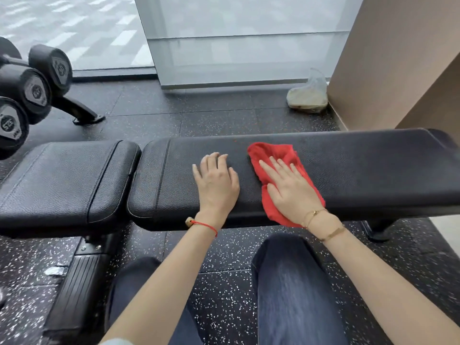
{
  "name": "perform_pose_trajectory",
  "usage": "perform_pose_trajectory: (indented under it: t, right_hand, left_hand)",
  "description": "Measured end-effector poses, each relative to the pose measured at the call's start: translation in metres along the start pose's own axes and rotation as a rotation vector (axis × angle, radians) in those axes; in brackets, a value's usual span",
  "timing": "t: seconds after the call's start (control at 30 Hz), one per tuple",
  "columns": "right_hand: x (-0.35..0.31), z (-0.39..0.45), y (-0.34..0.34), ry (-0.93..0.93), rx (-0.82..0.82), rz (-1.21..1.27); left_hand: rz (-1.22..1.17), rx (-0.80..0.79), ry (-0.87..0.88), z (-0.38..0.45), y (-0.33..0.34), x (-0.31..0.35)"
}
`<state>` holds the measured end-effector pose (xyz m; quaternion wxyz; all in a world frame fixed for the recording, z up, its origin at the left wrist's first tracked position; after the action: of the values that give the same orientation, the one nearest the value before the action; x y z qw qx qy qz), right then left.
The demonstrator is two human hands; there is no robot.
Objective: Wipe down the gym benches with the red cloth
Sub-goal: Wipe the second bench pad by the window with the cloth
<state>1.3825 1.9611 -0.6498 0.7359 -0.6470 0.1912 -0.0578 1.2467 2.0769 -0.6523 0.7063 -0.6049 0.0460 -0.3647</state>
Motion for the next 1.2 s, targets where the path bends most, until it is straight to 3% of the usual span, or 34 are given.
perform_pose_trajectory:
  t: [0.17, 0.23, 0.5, 0.67, 0.9, 1.03, 1.2]
  right_hand:
    - [0.071, 0.031, -0.015, 0.311, -0.001, -0.028]
    - [0.070, 0.052, -0.017, 0.343, -0.016, -0.047]
    - [-0.001, 0.024, 0.001, -0.029, -0.017, -0.053]
    - [0.050, -0.017, -0.014, 0.034, 0.017, -0.007]
    - [0.131, 0.030, -0.035, 0.404, -0.033, -0.027]
    - [0.106, 0.039, -0.031, 0.264, -0.062, -0.017]
    - [0.110, -0.011, -0.031, 0.135, -0.017, 0.006]
  left_hand:
    - [0.029, -0.006, 0.002, -0.004, 0.011, 0.012]
    - [0.031, 0.015, -0.003, -0.004, 0.011, 0.011]
    - [0.033, 0.057, -0.003, -0.003, 0.012, 0.011]
    - [0.054, 0.047, -0.030, -0.005, 0.014, 0.019]
    - [-0.022, 0.002, 0.078, -0.008, 0.034, 0.091]
    - [-0.024, -0.038, 0.097, -0.008, 0.050, 0.122]
    - [-0.015, -0.029, 0.115, -0.006, 0.057, 0.142]
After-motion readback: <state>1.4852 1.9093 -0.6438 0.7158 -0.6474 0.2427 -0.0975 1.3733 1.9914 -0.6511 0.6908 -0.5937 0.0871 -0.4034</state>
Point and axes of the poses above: each hand's wrist, its own z-axis towards the middle knuckle, its own y-axis out of the palm, x = y × z, the point moved 3 cm from there along z, towards the middle knuckle, and after that the axes turned 2 degrees about y, right-handed, at the moved point
